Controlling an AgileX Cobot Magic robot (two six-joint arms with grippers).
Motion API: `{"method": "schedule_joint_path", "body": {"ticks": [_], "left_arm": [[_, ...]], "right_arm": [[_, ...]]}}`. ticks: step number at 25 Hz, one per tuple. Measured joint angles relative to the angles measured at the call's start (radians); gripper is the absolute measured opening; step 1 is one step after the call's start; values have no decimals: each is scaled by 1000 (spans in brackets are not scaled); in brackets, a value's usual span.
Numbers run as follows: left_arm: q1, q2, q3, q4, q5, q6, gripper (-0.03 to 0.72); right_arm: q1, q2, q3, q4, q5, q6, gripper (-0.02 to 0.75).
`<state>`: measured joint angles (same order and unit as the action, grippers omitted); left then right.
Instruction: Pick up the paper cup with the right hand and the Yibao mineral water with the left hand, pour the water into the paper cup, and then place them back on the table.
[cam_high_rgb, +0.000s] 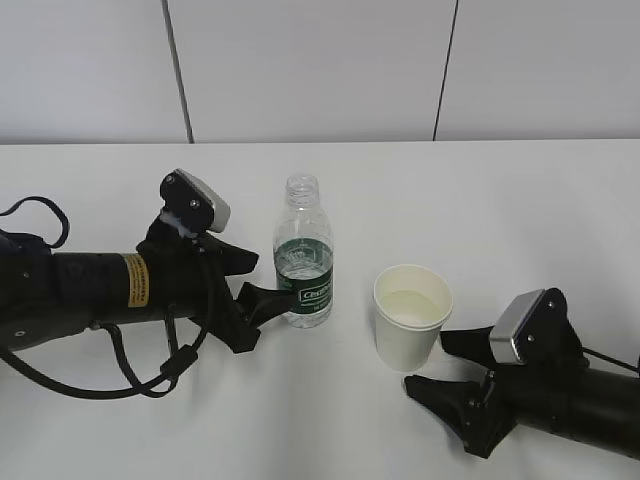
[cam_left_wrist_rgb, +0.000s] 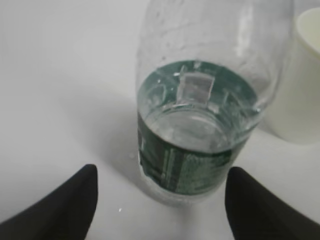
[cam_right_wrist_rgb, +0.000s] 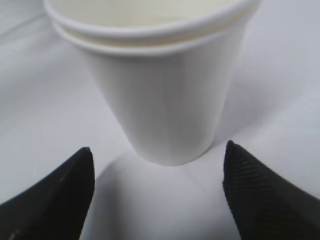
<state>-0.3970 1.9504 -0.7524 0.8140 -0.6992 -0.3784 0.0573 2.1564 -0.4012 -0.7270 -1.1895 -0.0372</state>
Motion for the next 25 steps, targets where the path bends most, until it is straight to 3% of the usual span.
{"method": "schedule_joint_path", "body": {"ticks": [8, 16, 25], "left_arm": [[33, -10, 0, 72, 105, -68, 489], [171, -10, 0, 69, 155, -116, 487], [294, -10, 0, -23, 185, -117, 487]], "right_arm": [[0, -27, 80, 207, -4, -85, 596], [0, -30, 92, 389, -20, -87, 594], [0, -37, 76, 626, -22, -32, 593]]}}
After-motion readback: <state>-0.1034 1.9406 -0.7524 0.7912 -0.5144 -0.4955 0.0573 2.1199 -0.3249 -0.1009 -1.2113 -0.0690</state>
